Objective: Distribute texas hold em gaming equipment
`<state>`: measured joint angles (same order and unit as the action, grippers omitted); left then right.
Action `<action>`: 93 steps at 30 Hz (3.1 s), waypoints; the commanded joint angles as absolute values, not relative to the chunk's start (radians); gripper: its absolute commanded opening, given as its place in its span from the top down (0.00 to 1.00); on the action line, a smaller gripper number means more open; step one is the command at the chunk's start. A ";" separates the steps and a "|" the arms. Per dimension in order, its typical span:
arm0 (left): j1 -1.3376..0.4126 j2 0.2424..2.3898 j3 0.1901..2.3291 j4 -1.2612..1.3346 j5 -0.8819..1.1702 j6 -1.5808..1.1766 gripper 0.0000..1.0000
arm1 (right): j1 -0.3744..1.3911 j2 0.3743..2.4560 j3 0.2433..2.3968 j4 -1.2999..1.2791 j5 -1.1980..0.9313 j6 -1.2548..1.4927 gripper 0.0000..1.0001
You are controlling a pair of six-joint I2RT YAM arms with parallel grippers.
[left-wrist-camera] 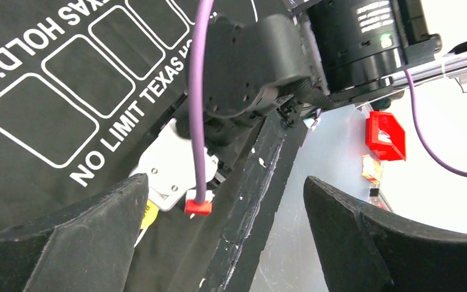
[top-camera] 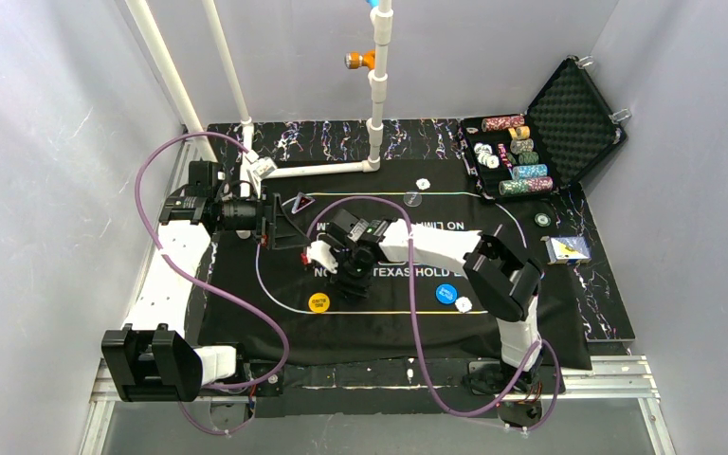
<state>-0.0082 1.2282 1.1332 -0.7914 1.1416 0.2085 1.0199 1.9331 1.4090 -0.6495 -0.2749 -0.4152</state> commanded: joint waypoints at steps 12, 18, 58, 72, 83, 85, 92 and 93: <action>-0.002 1.198 1.177 -0.812 1.250 0.207 0.02 | 1.104 2.010 1.509 -0.617 -0.246 -0.372 0.61; -0.002 1.197 1.178 -0.806 1.244 0.203 0.02 | 1.129 2.025 1.527 -0.628 -0.238 -0.373 0.60; -0.317 1.285 1.087 -0.721 0.760 0.323 0.02 | 0.036 1.553 1.272 -0.745 -0.238 -0.417 0.23; -0.317 1.322 1.079 -0.681 0.780 0.295 0.02 | -0.306 1.883 1.511 -0.770 -0.114 -0.532 0.24; -0.316 1.346 1.096 -0.683 0.771 0.284 0.02 | -0.308 2.022 1.595 -0.724 -0.090 -0.544 0.22; -0.317 1.348 1.098 -0.683 0.769 0.283 0.02 | -0.309 2.036 1.597 -0.721 -0.089 -0.545 0.23; -0.317 1.352 1.102 -0.684 0.768 0.276 0.02 | -0.314 2.070 1.602 -0.702 -0.095 -0.549 0.26; -0.317 1.352 1.103 -0.684 0.766 0.276 0.02 | -0.316 2.073 1.600 -0.696 -0.095 -0.550 0.27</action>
<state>-0.3164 1.3537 1.0851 -0.6804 0.7620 0.2764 -0.3080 2.0556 1.5631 -0.7246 -0.0956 -0.5335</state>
